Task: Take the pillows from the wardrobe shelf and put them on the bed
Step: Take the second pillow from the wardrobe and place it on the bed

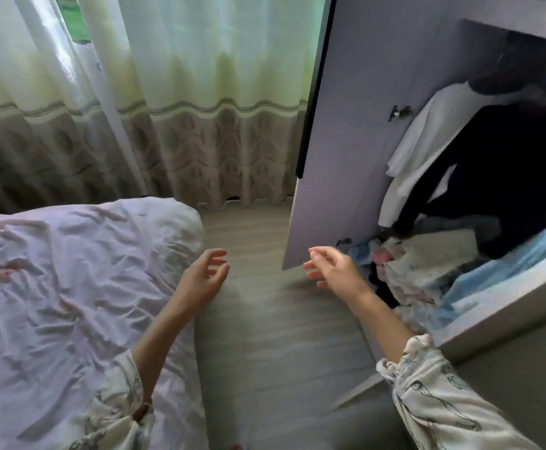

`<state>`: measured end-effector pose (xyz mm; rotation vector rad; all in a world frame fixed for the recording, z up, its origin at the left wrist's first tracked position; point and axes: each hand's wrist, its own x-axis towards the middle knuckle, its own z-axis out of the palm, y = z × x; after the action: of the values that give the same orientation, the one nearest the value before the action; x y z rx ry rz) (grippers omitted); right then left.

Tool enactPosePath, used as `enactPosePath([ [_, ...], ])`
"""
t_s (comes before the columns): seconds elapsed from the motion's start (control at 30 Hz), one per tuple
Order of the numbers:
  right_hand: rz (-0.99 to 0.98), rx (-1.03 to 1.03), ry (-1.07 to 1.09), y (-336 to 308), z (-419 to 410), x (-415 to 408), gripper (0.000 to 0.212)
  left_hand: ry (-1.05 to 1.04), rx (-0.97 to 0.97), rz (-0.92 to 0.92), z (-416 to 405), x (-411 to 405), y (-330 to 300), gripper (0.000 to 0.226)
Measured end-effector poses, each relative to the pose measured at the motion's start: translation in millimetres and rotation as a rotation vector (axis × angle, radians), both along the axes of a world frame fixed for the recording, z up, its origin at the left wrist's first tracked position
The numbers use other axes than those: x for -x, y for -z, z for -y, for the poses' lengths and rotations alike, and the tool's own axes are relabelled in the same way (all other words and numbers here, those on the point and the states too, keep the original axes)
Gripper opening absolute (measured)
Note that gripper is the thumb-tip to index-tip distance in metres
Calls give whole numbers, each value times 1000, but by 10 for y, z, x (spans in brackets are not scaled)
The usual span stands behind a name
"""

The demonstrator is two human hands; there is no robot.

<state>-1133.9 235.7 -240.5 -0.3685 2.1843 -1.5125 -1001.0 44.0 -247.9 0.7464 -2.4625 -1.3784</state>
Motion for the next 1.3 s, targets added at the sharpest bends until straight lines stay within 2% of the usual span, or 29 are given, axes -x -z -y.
enactPosePath([
  [0.13, -8, 24, 93, -76, 317, 573, 23, 66, 42, -42, 445, 734, -69, 31],
  [0.27, 2, 52, 173, -139, 464, 1212, 12, 165, 55, -66, 606, 1465, -87, 30],
  [0.47, -33, 146, 353, -348, 522, 2416, 17, 360, 161, -83, 705, 2798, -206, 30],
  [0.73, -209, 175, 522, -994, 159, 3880, 24, 642, 266, -169, 396, 4737, -903, 33],
  [0.9, -356, 132, 614, -1425, -335, 4332, 16, 794, 271, -233, -74, 5688, -1259, 34],
  [1.07, -591, 9, 774, -1883, -872, 4631, 18, 999, 178, -367, -703, 6454, -1714, 37],
  [1.17, -893, -269, 965, -2166, -1180, 4796, 25, 1127, 150, -510, -1125, 6895, -2041, 36],
  [1.3, -1224, -727, 1068, -2553, -1466, 4995, 25, 1238, 236, -742, -1651, 7325, -2495, 39],
])
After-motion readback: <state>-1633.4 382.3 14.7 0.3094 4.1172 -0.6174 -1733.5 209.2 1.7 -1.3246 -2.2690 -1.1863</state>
